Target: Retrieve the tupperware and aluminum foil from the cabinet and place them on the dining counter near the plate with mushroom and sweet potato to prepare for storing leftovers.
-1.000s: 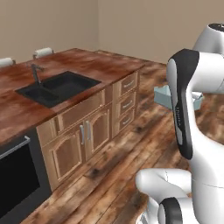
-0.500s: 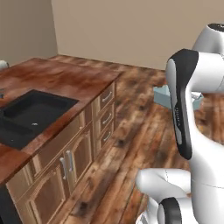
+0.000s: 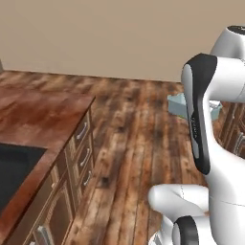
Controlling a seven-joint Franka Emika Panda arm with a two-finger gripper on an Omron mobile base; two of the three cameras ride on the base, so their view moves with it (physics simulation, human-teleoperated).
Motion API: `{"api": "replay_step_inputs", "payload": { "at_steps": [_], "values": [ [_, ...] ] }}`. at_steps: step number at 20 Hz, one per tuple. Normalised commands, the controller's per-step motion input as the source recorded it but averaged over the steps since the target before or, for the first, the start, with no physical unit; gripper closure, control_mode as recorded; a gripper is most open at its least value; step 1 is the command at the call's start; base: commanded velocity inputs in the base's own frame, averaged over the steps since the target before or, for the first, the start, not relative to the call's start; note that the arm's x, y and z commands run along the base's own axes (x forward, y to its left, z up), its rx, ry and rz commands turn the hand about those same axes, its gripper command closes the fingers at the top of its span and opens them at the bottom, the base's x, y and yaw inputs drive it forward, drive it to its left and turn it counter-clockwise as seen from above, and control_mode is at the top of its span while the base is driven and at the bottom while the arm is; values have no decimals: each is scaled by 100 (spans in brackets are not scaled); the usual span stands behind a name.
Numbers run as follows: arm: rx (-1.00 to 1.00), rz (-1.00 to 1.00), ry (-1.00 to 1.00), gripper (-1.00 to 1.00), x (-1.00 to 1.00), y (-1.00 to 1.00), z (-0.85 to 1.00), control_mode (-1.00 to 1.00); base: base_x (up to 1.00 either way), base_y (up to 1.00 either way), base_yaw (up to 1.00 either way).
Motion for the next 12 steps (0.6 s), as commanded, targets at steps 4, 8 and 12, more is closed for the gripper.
{"api": "replay_step_inputs", "payload": {
  "at_steps": [4,8,12],
  "values": [
    [0,0,0,100,0,0,0,100,100,2,-44],
    [0,0,0,100,0,0,0,100,100,3,-44],
    [0,0,0,100,0,0,0,100,100,8,-42]
  ]
}}
